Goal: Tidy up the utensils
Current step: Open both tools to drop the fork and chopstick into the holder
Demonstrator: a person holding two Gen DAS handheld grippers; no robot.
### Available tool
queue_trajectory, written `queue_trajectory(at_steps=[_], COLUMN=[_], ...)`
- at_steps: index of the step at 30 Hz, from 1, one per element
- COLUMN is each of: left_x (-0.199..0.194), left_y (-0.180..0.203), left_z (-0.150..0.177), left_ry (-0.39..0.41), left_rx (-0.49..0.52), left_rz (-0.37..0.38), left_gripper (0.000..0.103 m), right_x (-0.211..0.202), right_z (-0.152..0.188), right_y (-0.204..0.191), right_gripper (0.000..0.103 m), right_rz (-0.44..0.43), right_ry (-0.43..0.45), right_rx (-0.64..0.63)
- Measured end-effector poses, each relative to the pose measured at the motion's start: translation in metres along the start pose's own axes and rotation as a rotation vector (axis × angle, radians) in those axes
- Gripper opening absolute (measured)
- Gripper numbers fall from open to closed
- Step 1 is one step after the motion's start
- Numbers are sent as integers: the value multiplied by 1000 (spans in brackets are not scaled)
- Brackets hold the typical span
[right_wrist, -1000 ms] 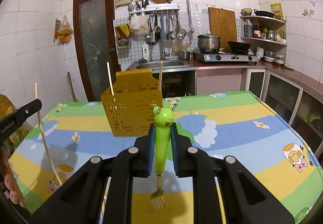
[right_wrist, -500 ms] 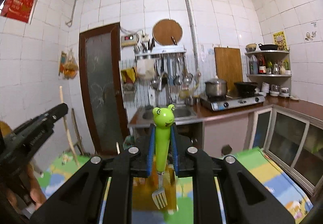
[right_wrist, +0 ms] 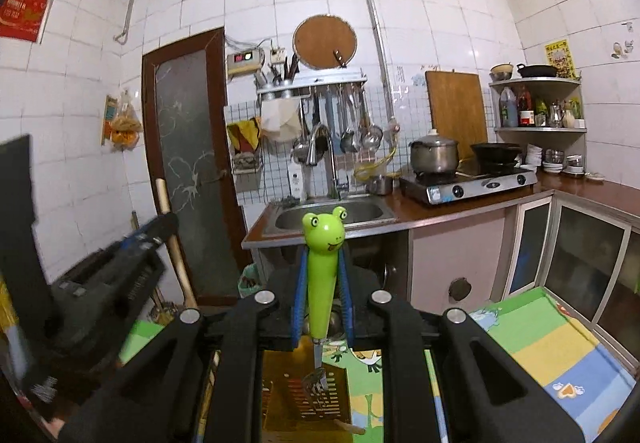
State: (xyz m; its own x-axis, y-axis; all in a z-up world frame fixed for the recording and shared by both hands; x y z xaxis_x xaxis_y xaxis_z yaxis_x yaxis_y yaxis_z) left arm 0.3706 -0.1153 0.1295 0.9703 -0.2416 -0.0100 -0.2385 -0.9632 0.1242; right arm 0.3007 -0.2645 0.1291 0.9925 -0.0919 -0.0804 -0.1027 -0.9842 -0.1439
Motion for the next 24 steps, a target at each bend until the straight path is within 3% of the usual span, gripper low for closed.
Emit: queue_trajectory(at_steps=[7, 13, 15, 16, 17, 21, 24], left_x=[19, 6, -5, -11, -19, -60, -93], left_y=[-4, -10, -11, -13, -16, -29, -40], left_z=[37, 33, 27, 24, 21, 10, 5], left_ry=[-53, -85, -110, -120, -131, -144, -168], left_rx=[12, 15, 29, 32, 34, 67, 80], left_rz=[-21, -21, -29, -35, -46, -98, -116], left_gripper=[5, 5, 13, 26, 44, 71, 89], right_x=[13, 25, 31, 30, 27, 13, -13], right_z=[33, 46, 50, 50, 49, 39, 30], right_y=[-5, 1, 1, 1, 2, 6, 13], right_gripper=[15, 17, 36, 51, 53, 57, 70], right_rz=[7, 29, 47, 52, 59, 81, 90], right_ry=[-54, -133, -194, -205, -205, -229, -222], right_rx=[-40, -64, -86, -91, -95, -123, -122])
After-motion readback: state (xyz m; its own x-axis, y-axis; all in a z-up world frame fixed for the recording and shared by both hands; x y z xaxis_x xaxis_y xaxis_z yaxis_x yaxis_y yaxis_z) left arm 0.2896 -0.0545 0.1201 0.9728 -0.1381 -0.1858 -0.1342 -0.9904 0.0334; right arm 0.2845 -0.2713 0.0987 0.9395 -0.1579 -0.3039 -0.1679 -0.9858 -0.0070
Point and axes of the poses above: each gripper's, at about its wrist camera, not at the fingertips, and x roughly the way its jaws point, y to its right, z to its underside, the point moved 1 cm from there along x, roughly the way its jaws point, and after that the axes turned 7 degrees about y, right-handed, at the moved point
